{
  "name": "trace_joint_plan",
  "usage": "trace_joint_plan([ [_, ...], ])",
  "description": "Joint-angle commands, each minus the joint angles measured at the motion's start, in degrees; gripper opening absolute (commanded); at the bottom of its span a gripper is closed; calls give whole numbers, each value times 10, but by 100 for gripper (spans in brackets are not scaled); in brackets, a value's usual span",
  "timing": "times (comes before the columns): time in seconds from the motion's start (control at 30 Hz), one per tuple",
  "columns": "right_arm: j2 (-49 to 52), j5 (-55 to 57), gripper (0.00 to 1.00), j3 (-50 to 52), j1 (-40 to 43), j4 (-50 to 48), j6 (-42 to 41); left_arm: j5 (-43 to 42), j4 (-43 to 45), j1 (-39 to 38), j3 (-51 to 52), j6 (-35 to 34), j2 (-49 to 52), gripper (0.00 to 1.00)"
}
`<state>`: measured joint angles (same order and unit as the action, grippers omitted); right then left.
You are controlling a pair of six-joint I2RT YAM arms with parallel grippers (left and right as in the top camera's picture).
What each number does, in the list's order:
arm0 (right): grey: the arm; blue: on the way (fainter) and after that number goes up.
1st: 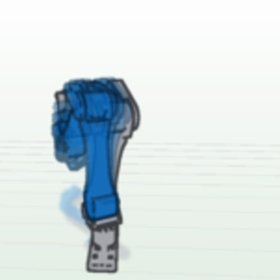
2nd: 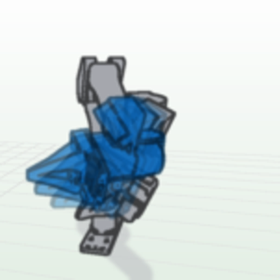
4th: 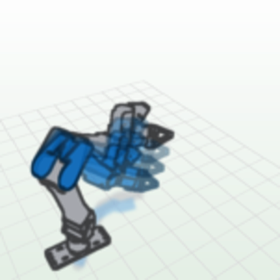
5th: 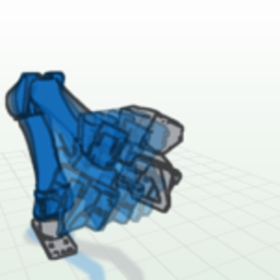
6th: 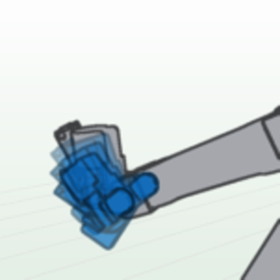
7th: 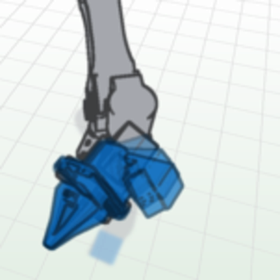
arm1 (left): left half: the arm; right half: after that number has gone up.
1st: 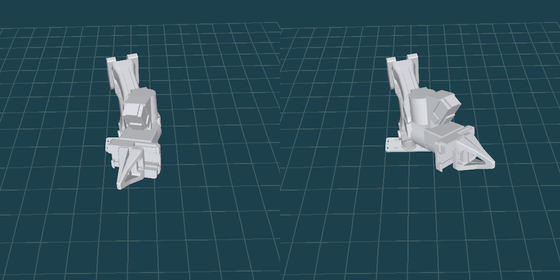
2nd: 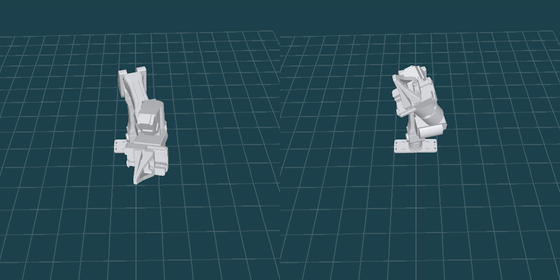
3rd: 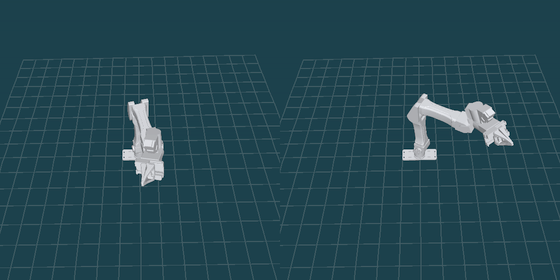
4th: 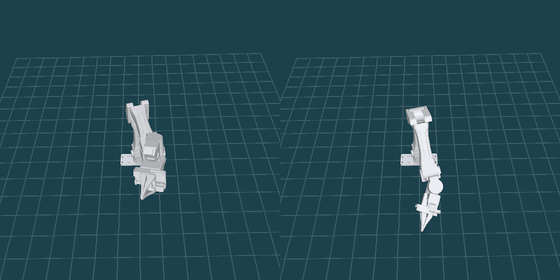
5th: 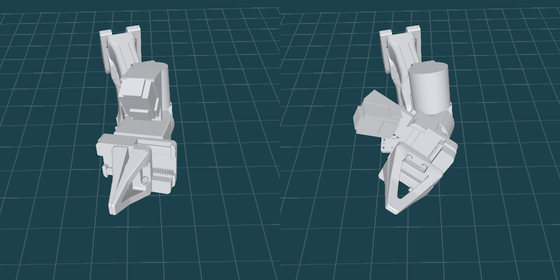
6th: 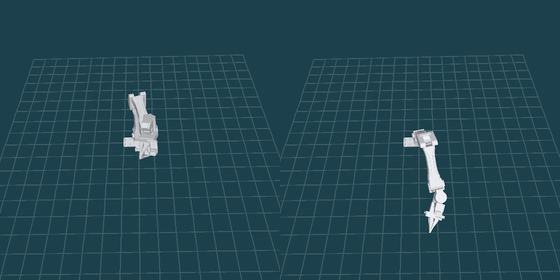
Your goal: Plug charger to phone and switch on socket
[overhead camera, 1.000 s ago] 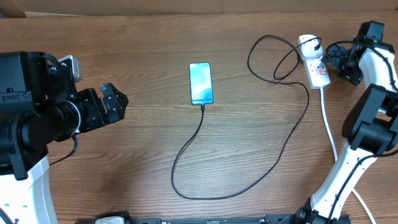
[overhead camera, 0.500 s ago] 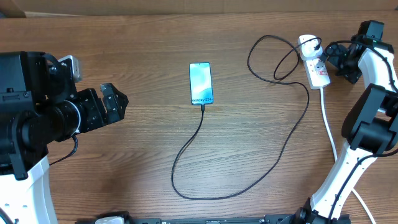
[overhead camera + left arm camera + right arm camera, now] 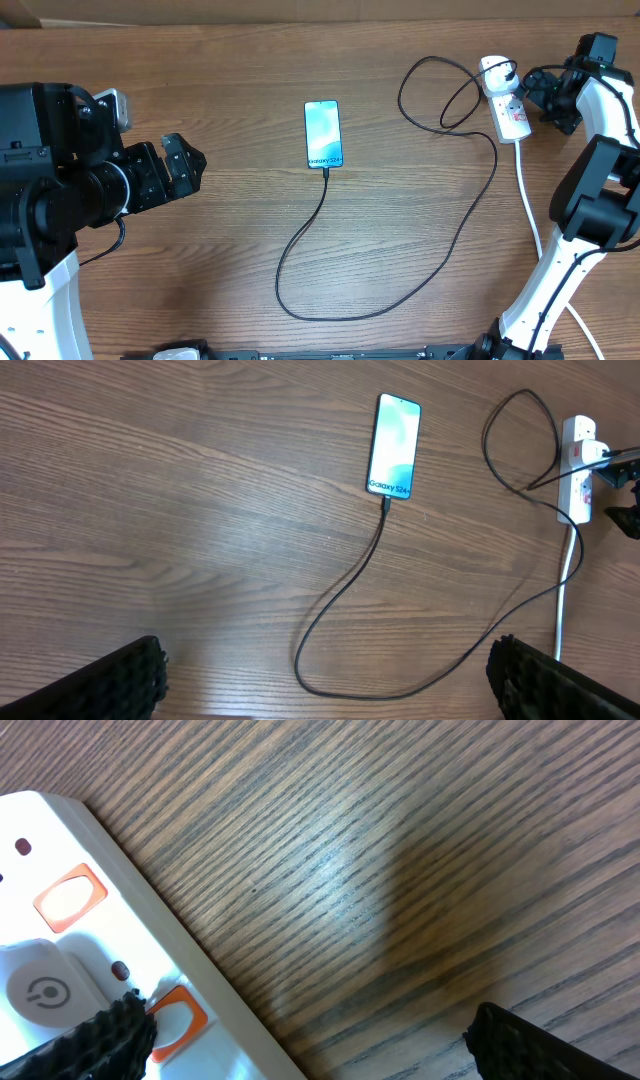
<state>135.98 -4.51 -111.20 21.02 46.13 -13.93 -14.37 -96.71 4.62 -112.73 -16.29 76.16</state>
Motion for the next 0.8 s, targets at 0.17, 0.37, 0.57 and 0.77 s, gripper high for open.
trace_joint_plan([
  [0.17,8,-23,100,52,-8,-6,5,0,-1,2,2,9,-1,100],
  [0.37,8,-39,100,52,-8,-4,5,0,-1,2,2,9,-1,100],
  [0.57,-4,-46,100,1,-6,59,2,-1,-1,2,2,14,-1,100],
  [0.77,-66,-46,100,-57,-3,131,2,0,-1,2,2,14,-1,100],
])
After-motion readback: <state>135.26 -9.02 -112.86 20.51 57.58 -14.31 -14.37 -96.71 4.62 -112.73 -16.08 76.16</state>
